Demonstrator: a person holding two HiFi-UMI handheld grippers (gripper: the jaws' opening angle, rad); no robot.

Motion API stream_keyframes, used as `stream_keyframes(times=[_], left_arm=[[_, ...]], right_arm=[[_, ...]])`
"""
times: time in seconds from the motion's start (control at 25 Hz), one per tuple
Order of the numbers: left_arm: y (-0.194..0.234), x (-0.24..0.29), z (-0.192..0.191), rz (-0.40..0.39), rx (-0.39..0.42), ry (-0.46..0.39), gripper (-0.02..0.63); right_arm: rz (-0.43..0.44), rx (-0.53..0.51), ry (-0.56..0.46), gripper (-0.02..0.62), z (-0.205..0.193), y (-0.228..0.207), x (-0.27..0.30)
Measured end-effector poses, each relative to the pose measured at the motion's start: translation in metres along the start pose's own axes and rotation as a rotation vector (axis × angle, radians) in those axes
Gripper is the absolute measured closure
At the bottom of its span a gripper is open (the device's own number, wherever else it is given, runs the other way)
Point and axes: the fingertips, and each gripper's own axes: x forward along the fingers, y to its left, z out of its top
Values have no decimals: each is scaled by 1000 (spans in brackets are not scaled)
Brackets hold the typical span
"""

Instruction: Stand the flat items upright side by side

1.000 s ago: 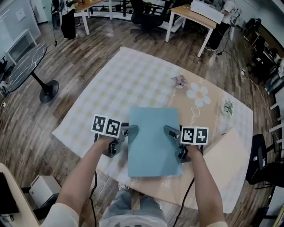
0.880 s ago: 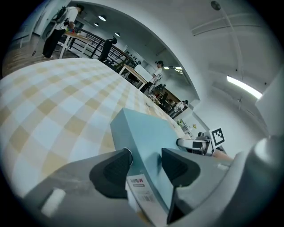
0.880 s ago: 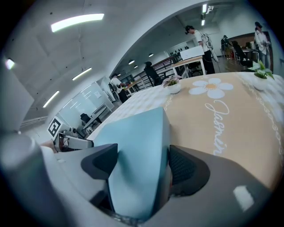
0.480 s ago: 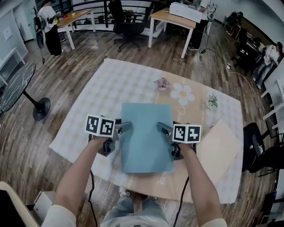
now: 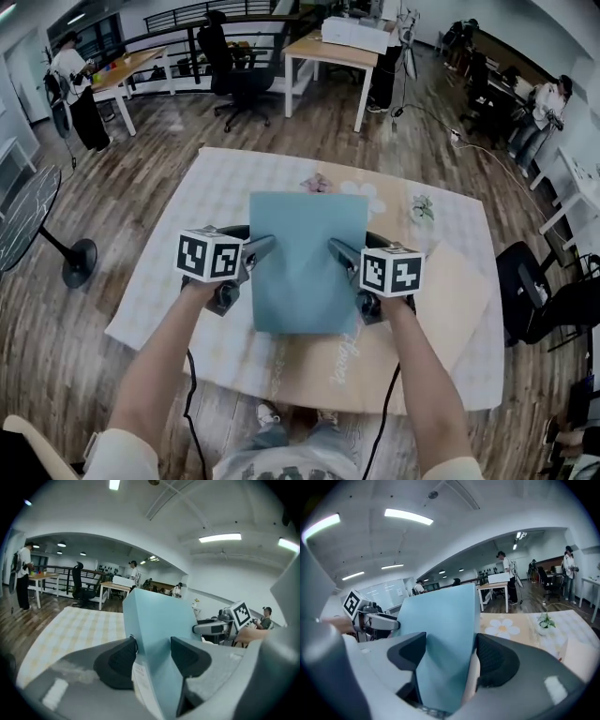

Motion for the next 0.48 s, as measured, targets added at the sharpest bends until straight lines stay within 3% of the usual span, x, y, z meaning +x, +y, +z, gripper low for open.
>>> stream_keyframes(times=[0.48], left_arm=[[-15, -9, 36, 25, 233, -78, 367]], right_arm=[[-150, -166, -158, 278, 32, 10, -34]])
